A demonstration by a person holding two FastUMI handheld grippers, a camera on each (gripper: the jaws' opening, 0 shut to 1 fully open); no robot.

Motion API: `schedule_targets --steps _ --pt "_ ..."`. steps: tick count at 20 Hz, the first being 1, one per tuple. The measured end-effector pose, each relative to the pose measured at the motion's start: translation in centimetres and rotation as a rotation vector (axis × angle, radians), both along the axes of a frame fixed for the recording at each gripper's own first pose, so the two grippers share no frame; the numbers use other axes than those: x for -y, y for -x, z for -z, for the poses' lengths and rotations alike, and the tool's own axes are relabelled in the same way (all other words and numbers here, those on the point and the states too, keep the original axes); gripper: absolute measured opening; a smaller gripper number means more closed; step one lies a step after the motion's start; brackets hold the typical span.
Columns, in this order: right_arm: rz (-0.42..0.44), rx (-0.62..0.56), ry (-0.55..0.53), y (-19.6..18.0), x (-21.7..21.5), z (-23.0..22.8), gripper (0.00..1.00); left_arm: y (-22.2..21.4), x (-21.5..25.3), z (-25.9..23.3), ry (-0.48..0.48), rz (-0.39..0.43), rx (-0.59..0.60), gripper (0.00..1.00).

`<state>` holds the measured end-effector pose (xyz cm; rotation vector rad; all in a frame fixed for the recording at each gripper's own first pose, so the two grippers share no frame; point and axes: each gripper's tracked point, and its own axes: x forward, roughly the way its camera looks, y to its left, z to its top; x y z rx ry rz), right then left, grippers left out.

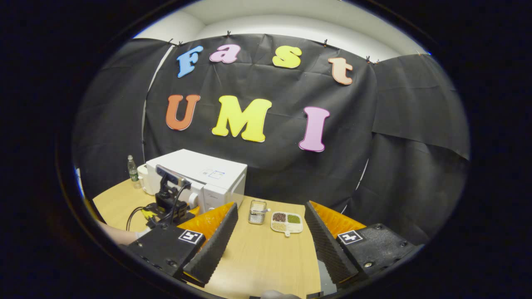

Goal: Open the microwave oven with the left hand, put the food in, and close the microwave oven.

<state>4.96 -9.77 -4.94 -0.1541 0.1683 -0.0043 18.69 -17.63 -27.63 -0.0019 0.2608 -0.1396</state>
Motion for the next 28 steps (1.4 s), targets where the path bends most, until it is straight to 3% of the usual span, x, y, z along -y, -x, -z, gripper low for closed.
schedule_targets --steps 1,2,4,7,8,10,16,17,20,28 --pt "-0.007 -0.003 -0.004 0.1 -0.4 0.1 1.00 0.9 -0.3 -0.4 -0.011 0.016 0.025 0.11" --pt "-0.013 -0.004 -0.004 0.1 -0.7 0.4 0.96 2.0 -0.7 -0.2 -0.009 0.025 0.012 0.11" --pt "-0.021 -0.002 -0.009 0.4 -1.4 0.6 1.00 4.1 -1.6 -0.2 0.008 0.031 -0.013 0.11" --pt "-0.041 -0.014 -0.024 0.9 -3.0 1.2 0.96 5.8 -4.5 -0.4 -0.084 -0.032 0.010 0.25" --pt "-0.044 -0.014 -0.022 1.2 -3.2 1.4 0.96 6.2 -5.5 -0.5 -0.113 -0.053 0.017 0.56" --pt "-0.049 -0.008 -0.021 1.7 -3.6 1.3 1.00 6.5 -6.1 -0.3 -0.102 -0.049 0.004 0.95" --pt "-0.055 -0.006 -0.027 2.5 -4.4 1.6 1.00 8.9 -7.5 -0.6 -0.068 -0.059 -0.030 0.96" --pt "-0.060 -0.006 -0.031 2.6 -4.8 1.6 0.96 9.5 -7.9 -0.7 -0.067 -0.062 -0.035 0.96" --pt "-0.076 -0.023 -0.048 2.8 -6.1 2.6 1.00 11.8 -9.8 -0.9 -0.072 -0.068 -0.048 0.96" --pt "-0.145 -0.066 -0.072 4.0 -11.9 5.1 1.00 18.1 -18.8 -1.1 -0.118 -0.164 -0.073 0.96"
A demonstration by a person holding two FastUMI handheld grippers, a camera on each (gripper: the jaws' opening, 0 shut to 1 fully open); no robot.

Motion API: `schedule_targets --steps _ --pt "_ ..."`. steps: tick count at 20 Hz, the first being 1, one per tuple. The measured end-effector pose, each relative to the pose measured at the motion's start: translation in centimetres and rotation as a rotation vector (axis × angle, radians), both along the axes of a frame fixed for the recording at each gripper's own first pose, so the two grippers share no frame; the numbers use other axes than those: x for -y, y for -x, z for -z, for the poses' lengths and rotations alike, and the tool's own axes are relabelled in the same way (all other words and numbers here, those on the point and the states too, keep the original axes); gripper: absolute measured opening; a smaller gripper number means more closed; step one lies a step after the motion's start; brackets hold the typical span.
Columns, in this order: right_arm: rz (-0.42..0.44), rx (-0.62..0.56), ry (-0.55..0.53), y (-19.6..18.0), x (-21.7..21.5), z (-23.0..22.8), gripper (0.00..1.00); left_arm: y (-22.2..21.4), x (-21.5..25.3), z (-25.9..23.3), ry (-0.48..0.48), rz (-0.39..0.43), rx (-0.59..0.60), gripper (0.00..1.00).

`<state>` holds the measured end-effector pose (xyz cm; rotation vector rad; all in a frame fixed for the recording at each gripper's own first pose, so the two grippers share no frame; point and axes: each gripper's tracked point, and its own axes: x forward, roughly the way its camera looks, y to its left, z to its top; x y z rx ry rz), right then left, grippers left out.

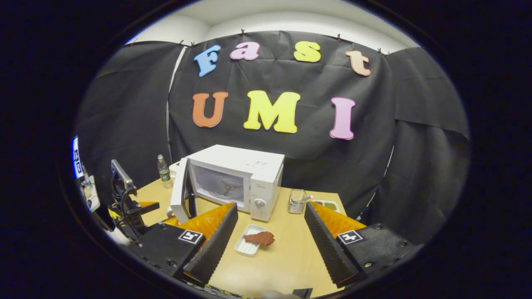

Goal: Open the microwave oven with the left hand, put the food in, and close the microwave oven.

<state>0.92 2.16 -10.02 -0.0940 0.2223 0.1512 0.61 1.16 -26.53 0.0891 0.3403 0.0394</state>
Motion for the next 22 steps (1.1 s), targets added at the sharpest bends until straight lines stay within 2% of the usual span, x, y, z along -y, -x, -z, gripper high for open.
schedule_targets --steps 4,11,13,16,22 --pt "-0.031 -0.016 0.006 1.1 -2.9 1.1 1.00 2.5 -5.4 0.4 0.018 -0.066 -0.018 0.97" --pt "-0.025 -0.087 -0.001 1.5 -4.4 5.9 1.00 5.0 -10.5 1.3 0.178 -0.106 -0.065 0.96" --pt "-0.014 -0.141 -0.031 1.4 -4.0 8.2 1.00 5.5 -11.8 1.2 0.169 -0.108 -0.064 0.95" --pt "0.007 -0.191 -0.057 0.0 -3.1 11.1 1.00 6.8 -14.0 0.7 0.103 -0.131 -0.050 0.95" --pt "0.029 -0.348 -0.115 -5.9 0.4 18.2 1.00 8.9 -15.3 -0.9 0.040 -0.176 -0.057 0.95"
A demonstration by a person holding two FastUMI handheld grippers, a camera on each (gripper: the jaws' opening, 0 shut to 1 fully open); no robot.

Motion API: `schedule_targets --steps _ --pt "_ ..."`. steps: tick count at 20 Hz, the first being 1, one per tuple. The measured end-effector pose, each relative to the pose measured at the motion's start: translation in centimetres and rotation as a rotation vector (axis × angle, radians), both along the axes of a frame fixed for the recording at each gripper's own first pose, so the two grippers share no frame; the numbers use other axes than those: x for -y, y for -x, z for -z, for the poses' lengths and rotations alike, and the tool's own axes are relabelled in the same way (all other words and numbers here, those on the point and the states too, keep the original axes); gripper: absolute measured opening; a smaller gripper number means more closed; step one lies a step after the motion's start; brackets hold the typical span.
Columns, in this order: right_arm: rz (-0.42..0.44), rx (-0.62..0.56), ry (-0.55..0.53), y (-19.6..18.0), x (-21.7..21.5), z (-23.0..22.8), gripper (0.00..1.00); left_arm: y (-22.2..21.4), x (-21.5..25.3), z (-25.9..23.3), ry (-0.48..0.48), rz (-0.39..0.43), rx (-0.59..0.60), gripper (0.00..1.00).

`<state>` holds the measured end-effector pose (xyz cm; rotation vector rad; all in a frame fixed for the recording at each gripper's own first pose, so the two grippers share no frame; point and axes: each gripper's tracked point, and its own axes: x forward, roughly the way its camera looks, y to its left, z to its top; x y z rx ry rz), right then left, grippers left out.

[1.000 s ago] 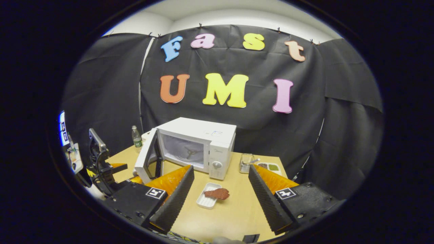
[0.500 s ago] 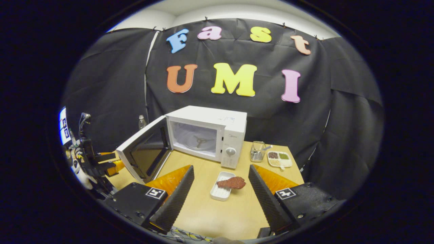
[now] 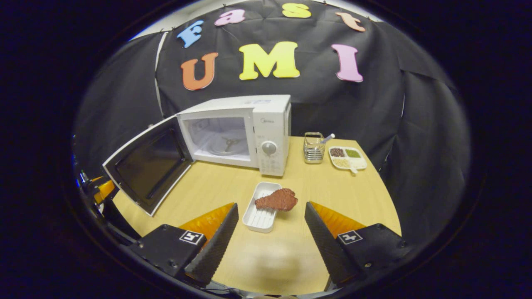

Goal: Open the microwave oven with the left hand, put the food in, and close the microwave oven.

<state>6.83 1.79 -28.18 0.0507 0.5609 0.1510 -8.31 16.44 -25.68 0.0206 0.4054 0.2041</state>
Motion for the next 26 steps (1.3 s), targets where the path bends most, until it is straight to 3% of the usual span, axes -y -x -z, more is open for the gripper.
schedule_targets --steps 2,7,9,10,11,12,13,14,15,17,19,26 --pt "-0.009 -0.067 -0.052 -2.2 0.7 2.5 0.96 0.4 1.2 -1.2 -0.003 -0.007 0.004 0.95" --pt "-0.037 -0.240 -0.241 -6.4 1.0 7.2 0.72 0.3 4.7 -3.8 -0.025 -0.046 0.003 0.95" --pt "-0.054 -0.286 -0.297 -7.3 0.7 8.2 0.48 0.0 6.2 -4.8 -0.027 -0.060 0.006 0.96" --pt "-0.078 -0.308 -0.331 -7.4 0.2 8.3 0.43 -0.4 6.7 -5.2 -0.031 -0.072 0.008 0.95" --pt "-0.103 -0.323 -0.358 -7.5 -0.3 8.3 0.48 -0.6 7.2 -5.5 -0.034 -0.084 0.008 0.95" --pt "-0.112 -0.333 -0.375 -7.7 -0.5 8.4 0.30 -0.8 7.7 -5.7 -0.037 -0.095 0.010 0.95" --pt "-0.120 -0.336 -0.388 -8.0 -0.6 8.3 0.35 -1.0 8.1 -5.8 -0.033 -0.105 0.007 0.95" --pt "-0.124 -0.340 -0.400 -8.1 -0.5 8.2 0.34 -1.0 8.8 -5.8 -0.029 -0.114 0.003 0.95" --pt "-0.131 -0.342 -0.427 -8.3 -0.6 7.9 0.23 -1.0 9.2 -5.7 -0.027 -0.122 -0.003 0.95" --pt "-0.137 -0.351 -0.476 -8.7 -0.9 7.2 0.23 -1.0 9.7 -5.5 -0.030 -0.133 -0.015 0.95" --pt "-0.133 -0.360 -0.495 -8.8 -1.1 6.9 0.16 -0.8 10.0 -5.5 -0.034 -0.135 -0.020 0.96" --pt "-0.103 -0.262 -0.518 -8.3 -2.7 1.4 0.13 -0.2 8.7 -6.4 -0.008 -0.077 0.015 0.95"
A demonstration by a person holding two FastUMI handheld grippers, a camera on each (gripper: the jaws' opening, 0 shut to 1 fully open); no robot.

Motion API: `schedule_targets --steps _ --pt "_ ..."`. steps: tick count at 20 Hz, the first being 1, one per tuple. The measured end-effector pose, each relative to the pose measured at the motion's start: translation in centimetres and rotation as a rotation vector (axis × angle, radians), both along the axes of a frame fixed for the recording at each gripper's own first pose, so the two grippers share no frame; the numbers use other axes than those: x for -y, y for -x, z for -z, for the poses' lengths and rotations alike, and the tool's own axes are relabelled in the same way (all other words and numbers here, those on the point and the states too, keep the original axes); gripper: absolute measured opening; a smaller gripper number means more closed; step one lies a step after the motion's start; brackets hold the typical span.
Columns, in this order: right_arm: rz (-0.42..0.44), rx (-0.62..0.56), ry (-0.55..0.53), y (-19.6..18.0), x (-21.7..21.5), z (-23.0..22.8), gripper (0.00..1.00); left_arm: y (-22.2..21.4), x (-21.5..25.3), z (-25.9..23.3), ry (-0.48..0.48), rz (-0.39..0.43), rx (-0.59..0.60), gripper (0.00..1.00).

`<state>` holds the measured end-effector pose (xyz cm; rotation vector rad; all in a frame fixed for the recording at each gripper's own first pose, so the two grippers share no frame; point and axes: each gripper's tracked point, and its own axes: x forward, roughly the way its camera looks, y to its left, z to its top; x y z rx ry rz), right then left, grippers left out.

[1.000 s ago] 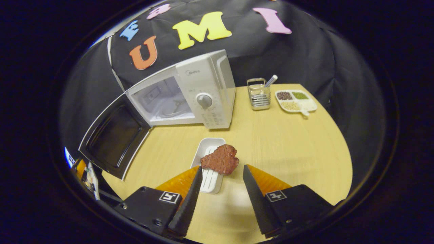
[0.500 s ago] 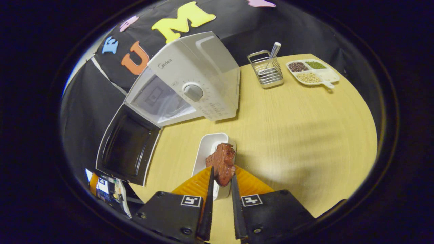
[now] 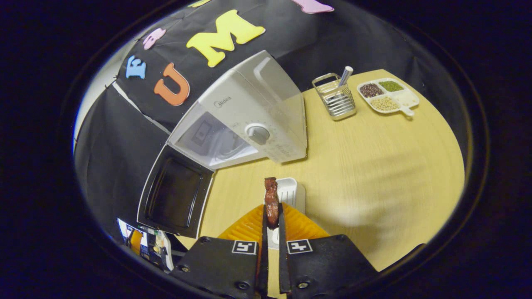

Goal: Open the microwave oven with the left hand, put the food in, and close the microwave oven.

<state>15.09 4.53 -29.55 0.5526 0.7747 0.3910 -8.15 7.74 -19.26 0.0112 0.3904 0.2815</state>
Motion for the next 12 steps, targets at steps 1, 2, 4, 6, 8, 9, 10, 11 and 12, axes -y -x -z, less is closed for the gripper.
schedule_targets --steps 1,2,4,6,8,9,10,11,12 --pt "0.023 0.014 -0.024 0.0 -0.8 -1.3 0.13 0.1 -0.4 -0.3 -0.004 0.021 0.009 0.96" --pt "0.046 0.030 -0.056 0.0 -1.8 -2.7 0.13 0.2 -0.7 -0.5 -0.004 0.044 0.015 0.95" --pt "0.093 0.062 -0.112 0.0 -4.1 -5.1 0.13 0.3 -1.7 -1.1 -0.009 0.090 0.029 0.95" --pt "0.149 0.096 -0.172 -0.7 -6.8 -7.2 0.13 0.5 -2.6 -1.6 -0.020 0.134 0.040 0.95" --pt "0.209 0.127 -0.230 -1.9 -9.4 -8.2 0.13 0.6 -3.7 -2.1 -0.035 0.173 0.047 0.95" --pt "0.250 0.136 -0.263 -2.8 -10.9 -8.4 0.13 0.8 -4.3 -2.3 -0.037 0.189 0.050 0.95" --pt "0.287 0.139 -0.291 -3.7 -12.4 -8.3 0.13 1.0 -4.9 -2.5 -0.038 0.196 0.053 0.95" --pt "0.342 0.133 -0.315 -4.9 -13.7 -7.9 0.13 1.0 -5.5 -2.7 -0.034 0.198 0.058 0.95" --pt "0.375 0.132 -0.342 -6.0 -15.3 -7.3 0.13 1.0 -6.0 -2.4 -0.024 0.203 0.052 0.95"
